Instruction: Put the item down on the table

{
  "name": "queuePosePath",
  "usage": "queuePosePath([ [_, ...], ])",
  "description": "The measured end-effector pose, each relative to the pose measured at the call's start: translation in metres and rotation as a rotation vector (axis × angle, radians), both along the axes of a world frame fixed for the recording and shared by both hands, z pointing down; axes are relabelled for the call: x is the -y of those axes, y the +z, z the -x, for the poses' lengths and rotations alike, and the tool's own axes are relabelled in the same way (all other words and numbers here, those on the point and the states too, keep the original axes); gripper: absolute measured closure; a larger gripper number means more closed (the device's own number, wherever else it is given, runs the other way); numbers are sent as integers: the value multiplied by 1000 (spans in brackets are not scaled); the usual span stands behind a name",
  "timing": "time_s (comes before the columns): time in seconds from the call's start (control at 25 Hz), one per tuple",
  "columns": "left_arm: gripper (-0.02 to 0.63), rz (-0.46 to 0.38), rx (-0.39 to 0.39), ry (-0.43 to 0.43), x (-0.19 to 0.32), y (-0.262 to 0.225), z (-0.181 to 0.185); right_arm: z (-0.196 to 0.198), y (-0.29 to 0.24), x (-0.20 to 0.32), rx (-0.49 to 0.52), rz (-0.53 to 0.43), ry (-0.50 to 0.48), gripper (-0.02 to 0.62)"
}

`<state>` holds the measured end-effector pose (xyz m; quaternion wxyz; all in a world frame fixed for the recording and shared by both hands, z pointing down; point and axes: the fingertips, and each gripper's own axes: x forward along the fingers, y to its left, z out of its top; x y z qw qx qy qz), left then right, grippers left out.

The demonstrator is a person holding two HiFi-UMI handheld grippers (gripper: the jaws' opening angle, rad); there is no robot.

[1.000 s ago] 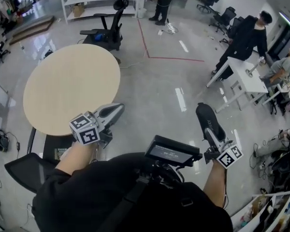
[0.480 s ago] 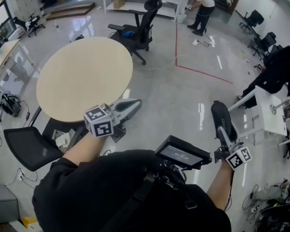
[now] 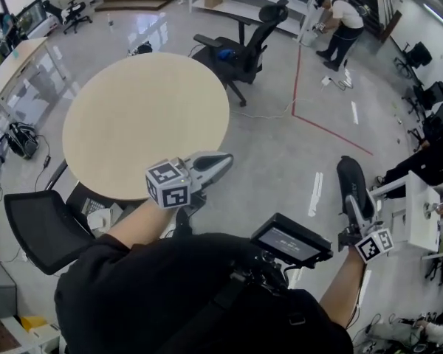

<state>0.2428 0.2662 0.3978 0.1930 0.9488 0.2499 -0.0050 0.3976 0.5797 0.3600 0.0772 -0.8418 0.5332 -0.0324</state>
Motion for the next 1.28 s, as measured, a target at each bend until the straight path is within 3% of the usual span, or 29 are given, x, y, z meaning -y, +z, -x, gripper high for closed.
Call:
queuePosePath([
  [0.2, 609, 3, 4, -34, 121, 18, -52, -61, -4, 132, -1, 69, -20, 319],
  [0.32, 609, 15, 11, -96, 205, 19, -79, -105, -16, 230, -10, 130, -84, 319],
  [0.52, 611, 38, 20, -236, 341, 38, -84, -152, -15, 409, -33, 165, -232, 319],
  [0.72, 611, 78, 54, -423, 463, 67, -47, -161, -1, 597, -48, 181, -420, 319],
  [0.92, 611, 119, 84, -622, 564, 100, 15, -131, 29, 766, -40, 172, -609, 319],
  [1.28, 609, 177, 134, -891, 671, 157, 121, -41, 111, 969, 16, 198, -856, 319],
])
